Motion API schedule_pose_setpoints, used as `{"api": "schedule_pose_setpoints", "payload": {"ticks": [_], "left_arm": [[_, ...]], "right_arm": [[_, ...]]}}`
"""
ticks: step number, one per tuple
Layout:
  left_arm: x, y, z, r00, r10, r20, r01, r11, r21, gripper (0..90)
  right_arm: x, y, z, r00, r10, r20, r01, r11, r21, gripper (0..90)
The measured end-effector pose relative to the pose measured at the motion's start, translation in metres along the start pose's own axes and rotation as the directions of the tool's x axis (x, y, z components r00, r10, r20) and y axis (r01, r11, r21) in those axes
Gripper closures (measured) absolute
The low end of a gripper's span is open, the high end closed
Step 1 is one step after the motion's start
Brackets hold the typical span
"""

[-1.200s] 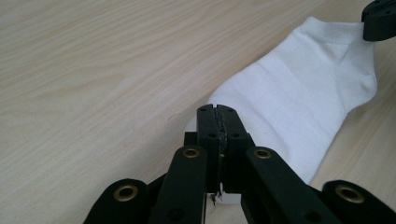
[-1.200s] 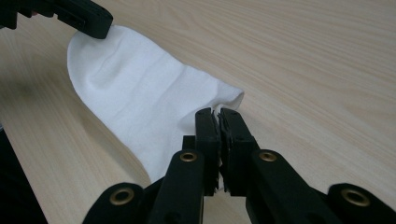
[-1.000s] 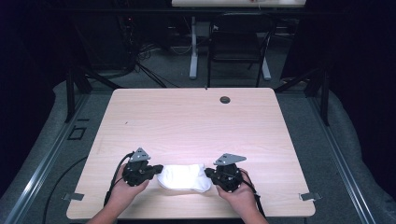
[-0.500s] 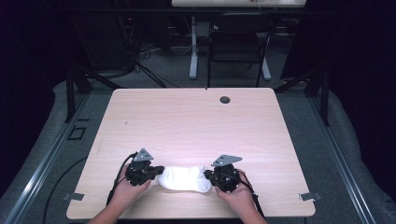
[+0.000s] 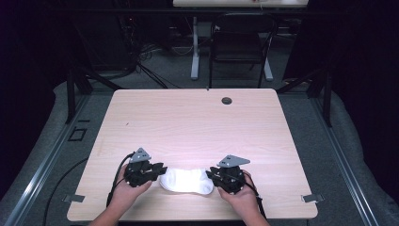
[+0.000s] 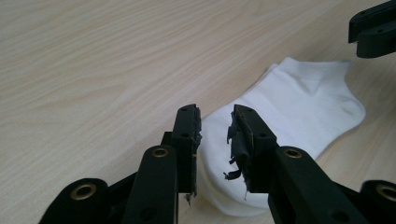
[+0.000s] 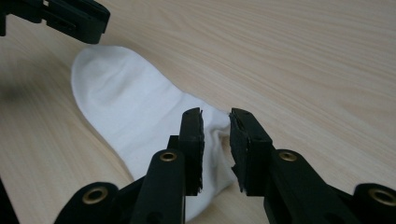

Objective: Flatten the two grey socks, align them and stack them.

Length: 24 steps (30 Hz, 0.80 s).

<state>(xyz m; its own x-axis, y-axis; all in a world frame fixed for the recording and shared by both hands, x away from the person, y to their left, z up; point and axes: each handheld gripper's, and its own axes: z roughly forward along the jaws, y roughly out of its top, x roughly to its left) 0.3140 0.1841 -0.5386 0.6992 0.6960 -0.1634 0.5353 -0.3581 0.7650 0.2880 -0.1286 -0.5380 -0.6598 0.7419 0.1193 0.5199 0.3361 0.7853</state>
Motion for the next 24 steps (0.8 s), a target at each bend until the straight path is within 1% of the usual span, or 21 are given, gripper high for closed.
{"api": "schedule_pose_setpoints", "payload": {"ticks": [1, 2, 3, 4, 5, 6, 7, 8, 10, 11, 12, 13, 14, 16, 17, 19, 20, 24], "left_arm": [[0.000, 0.000, 0.000, 1.0000, 0.000, 0.000, 0.000, 1.0000, 0.000, 70.5], [-0.002, 0.000, 0.000, 1.0000, 0.007, 0.002, -0.007, 1.0000, 0.001, 70.5], [-0.004, 0.000, 0.001, 0.9999, 0.015, 0.004, -0.015, 0.9999, 0.006, 70.0], [-0.007, -0.002, 0.004, 0.9998, 0.019, 0.010, -0.019, 0.9997, 0.017, 70.0], [-0.007, -0.002, 0.004, 0.9998, 0.019, 0.010, -0.019, 0.9997, 0.017, 70.0], [-0.008, -0.003, 0.005, 0.9996, 0.028, 0.010, -0.028, 0.9992, 0.027, 70.0], [-0.009, -0.005, 0.009, 0.9992, 0.039, 0.007, -0.039, 0.9983, 0.044, 70.0], [-0.009, -0.005, 0.009, 0.9992, 0.039, 0.007, -0.039, 0.9983, 0.044, 70.0], [-0.010, -0.007, 0.011, 0.9992, 0.039, 0.011, -0.040, 0.9977, 0.055, 70.0], [-0.011, -0.008, 0.012, 0.9992, 0.039, 0.011, -0.040, 0.9973, 0.062, 69.9], [-0.011, -0.010, 0.015, 0.9988, 0.048, 0.004, -0.048, 0.9959, 0.077, 69.8], [-0.009, -0.013, 0.019, 0.9987, 0.051, 0.003, -0.051, 0.9942, 0.095, 69.8], [-0.009, -0.014, 0.020, 0.9989, 0.047, 0.002, -0.047, 0.9938, 0.100, 69.8], [-0.008, -0.015, 0.021, 0.9988, 0.049, 0.001, -0.049, 0.9930, 0.107, 69.7], [-0.008, -0.015, 0.021, 0.9986, 0.052, 0.003, -0.052, 0.9922, 0.113, 69.5], [-0.008, -0.016, 0.022, 0.9985, 0.054, 0.000, -0.054, 0.9922, 0.113, 69.4], [-0.007, -0.017, 0.023, 0.9986, 0.054, 0.002, -0.054, 0.9917, 0.116, 68.9], [-0.007, -0.019, 0.024, 0.9981, 0.062, -0.002, -0.061, 0.9907, 0.122, 68.3]], "right_arm": [[0.000, 0.000, 0.000, 1.0000, 0.000, 0.000, 0.000, 1.000, 0.000, 74.4], [0.002, 0.001, 0.000, 0.9999, -0.010, -0.008, 0.010, 1.000, -0.011, 74.4], [0.005, 0.001, 0.000, 0.9995, -0.019, -0.024, 0.019, 1.000, -0.010, 74.3], [0.010, 0.001, 0.003, 0.9983, -0.043, -0.041, 0.043, 0.999, 0.005, 73.9], [0.010, 0.001, 0.003, 0.9983, -0.043, -0.041, 0.043, 0.999, 0.005, 73.9], [0.013, -0.001, 0.009, 0.9974, -0.056, -0.046, 0.057, 0.998, 0.025, 72.5], [0.014, -0.002, 0.010, 0.9971, -0.058, -0.049, 0.060, 0.997, 0.038, 72.3], [0.014, -0.002, 0.010, 0.9971, -0.058, -0.049, 0.060, 0.997, 0.038, 72.3], [0.016, -0.006, 0.013, 0.9964, -0.067, -0.052, 0.070, 0.996, 0.060, 71.9], [0.016, -0.007, 0.014, 0.9958, -0.077, -0.051, 0.080, 0.994, 0.072, 72.0], [0.016, -0.008, 0.015, 0.9958, -0.076, -0.052, 0.080, 0.993, 0.081, 71.9], [0.015, -0.010, 0.020, 0.9950, -0.080, -0.061, 0.085, 0.992, 0.092, 72.0], [0.014, -0.010, 0.022, 0.9950, -0.081, -0.059, 0.087, 0.991, 0.102, 71.9], [0.013, -0.011, 0.024, 0.9947, -0.085, -0.059, 0.091, 0.990, 0.107, 71.7], [0.012, -0.012, 0.027, 0.9951, -0.080, -0.059, 0.085, 0.991, 0.099, 71.1], [0.011, -0.012, 0.030, 0.9945, -0.086, -0.060, 0.092, 0.990, 0.106, 70.5], [0.010, -0.011, 0.032, 0.9946, -0.084, -0.061, 0.090, 0.991, 0.103, 69.1], [0.008, -0.012, 0.035, 0.9949, -0.085, -0.054, 0.090, 0.991, 0.102, 66.6]]}}
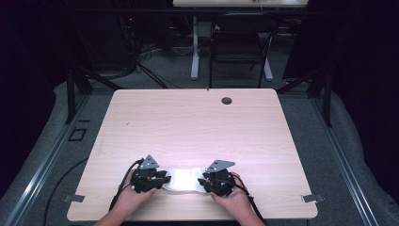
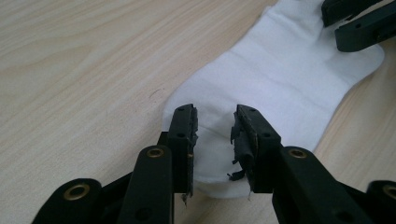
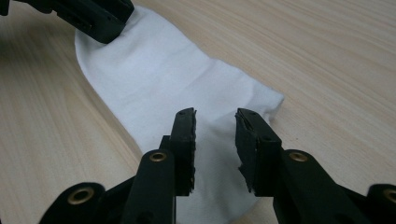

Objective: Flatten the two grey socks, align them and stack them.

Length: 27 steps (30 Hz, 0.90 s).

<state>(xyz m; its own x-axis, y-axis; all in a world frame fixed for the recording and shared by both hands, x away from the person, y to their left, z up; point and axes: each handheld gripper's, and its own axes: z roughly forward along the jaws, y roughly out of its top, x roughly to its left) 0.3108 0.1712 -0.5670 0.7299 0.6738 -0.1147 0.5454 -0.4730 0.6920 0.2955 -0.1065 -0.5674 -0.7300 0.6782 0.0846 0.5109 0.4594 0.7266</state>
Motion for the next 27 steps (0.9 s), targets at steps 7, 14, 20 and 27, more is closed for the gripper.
{"api": "schedule_pose_setpoints", "payload": {"ticks": [7, 14, 20, 27], "left_arm": [[0.001, -0.003, 0.001, 0.9998, 0.017, -0.003, -0.017, 0.9998, 0.012, 67.6], [0.000, -0.005, 0.004, 0.9989, 0.044, -0.014, -0.044, 0.9989, 0.019, 64.3], [-0.002, -0.007, 0.005, 0.9972, 0.073, -0.017, -0.073, 0.9972, 0.015, 59.9], [-0.001, -0.005, 0.008, 0.9963, 0.083, -0.020, -0.083, 0.9965, 0.004, 59.2]], "right_arm": [[-0.004, 0.000, 0.003, 0.9999, 0.011, 0.005, -0.011, 1.000, -0.019, 61.0], [-0.007, -0.003, 0.011, 0.9999, 0.015, 0.005, -0.015, 1.000, 0.000, 59.6], [-0.005, -0.005, 0.010, 0.9997, 0.005, 0.024, -0.005, 1.000, 0.005, 61.2], [-0.006, -0.008, 0.008, 0.9993, 0.019, 0.032, -0.019, 1.000, 0.000, 61.9]]}}
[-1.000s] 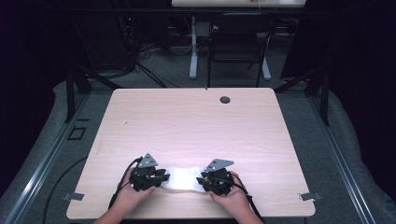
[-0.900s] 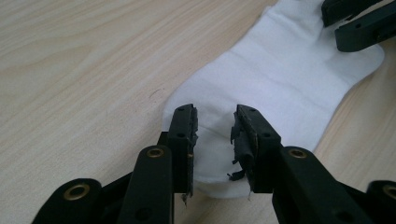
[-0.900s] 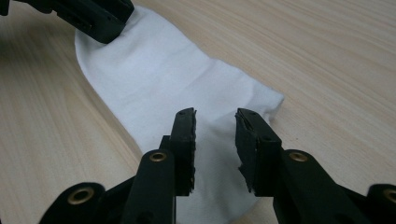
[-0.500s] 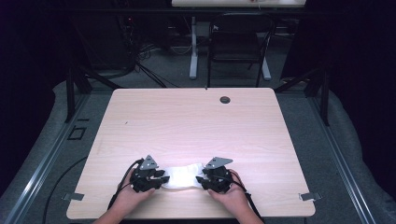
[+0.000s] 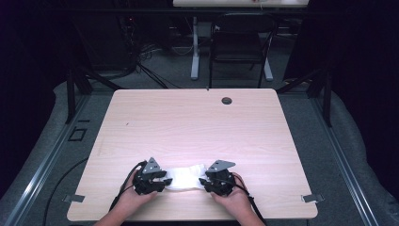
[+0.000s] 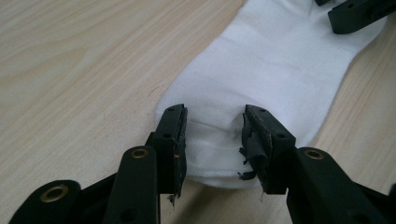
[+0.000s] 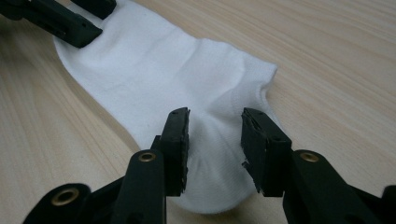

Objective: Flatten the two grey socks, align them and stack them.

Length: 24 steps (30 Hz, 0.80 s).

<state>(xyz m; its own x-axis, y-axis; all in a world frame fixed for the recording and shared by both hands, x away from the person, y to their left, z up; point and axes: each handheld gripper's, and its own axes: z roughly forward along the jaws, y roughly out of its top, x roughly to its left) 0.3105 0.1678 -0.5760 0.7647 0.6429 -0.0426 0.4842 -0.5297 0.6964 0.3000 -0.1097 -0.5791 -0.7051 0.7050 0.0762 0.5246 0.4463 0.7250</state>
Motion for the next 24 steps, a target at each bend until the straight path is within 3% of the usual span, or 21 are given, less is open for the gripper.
{"api": "schedule_pose_setpoints", "payload": {"ticks": [6, 15, 24], "left_arm": [[0.004, 0.005, 0.005, 1.0000, -0.002, 0.002, 0.002, 0.9999, -0.010, 58.9], [0.016, 0.013, 0.017, 0.9989, -0.046, 0.005, 0.046, 0.9975, -0.053, 58.5], [0.020, 0.018, 0.023, 0.9989, -0.047, -0.007, 0.046, 0.9968, -0.065, 58.5]], "right_arm": [[-0.004, 0.000, -0.001, 0.9998, 0.011, 0.016, -0.011, 1.000, 0.000, 62.0], [-0.015, 0.003, 0.003, 0.9982, 0.044, 0.042, -0.043, 0.999, -0.024, 61.9], [-0.025, 0.006, 0.005, 0.9977, 0.051, 0.044, -0.050, 0.998, -0.031, 61.8]]}}
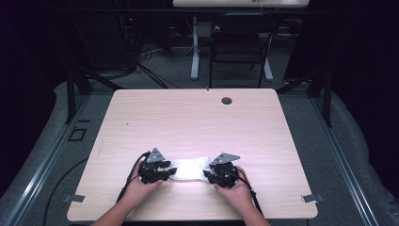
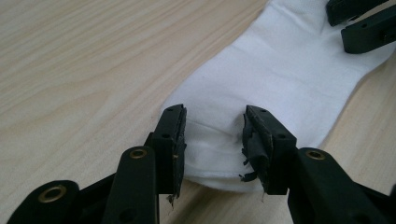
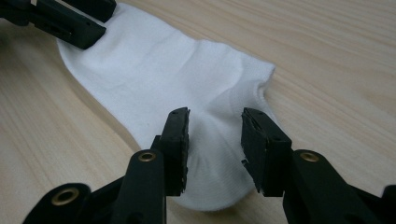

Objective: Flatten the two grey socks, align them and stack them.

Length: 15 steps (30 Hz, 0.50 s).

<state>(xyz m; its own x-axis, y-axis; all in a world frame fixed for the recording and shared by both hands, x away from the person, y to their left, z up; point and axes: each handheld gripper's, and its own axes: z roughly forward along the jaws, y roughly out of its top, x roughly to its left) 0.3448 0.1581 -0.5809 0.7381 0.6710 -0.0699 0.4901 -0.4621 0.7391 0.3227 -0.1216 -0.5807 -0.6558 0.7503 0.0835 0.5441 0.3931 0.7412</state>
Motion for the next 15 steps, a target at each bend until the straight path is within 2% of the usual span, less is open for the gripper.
{"api": "schedule_pose_setpoints", "payload": {"ticks": [8, 15], "left_arm": [[0.0029, 0.0030, 0.0031, 0.9999, -0.012, -0.003, 0.012, 0.9999, -0.003, 58.6], [0.0035, 0.0051, 0.0047, 0.9999, -0.007, -0.011, 0.007, 1.0000, 0.001, 58.6]], "right_arm": [[-0.0039, 0.0012, 0.0012, 1.0000, 0.004, 0.001, -0.004, 1.000, 0.001, 61.6], [-0.0051, 0.0014, 0.0024, 1.0000, 0.002, 0.009, -0.002, 1.000, -0.010, 61.5]]}}
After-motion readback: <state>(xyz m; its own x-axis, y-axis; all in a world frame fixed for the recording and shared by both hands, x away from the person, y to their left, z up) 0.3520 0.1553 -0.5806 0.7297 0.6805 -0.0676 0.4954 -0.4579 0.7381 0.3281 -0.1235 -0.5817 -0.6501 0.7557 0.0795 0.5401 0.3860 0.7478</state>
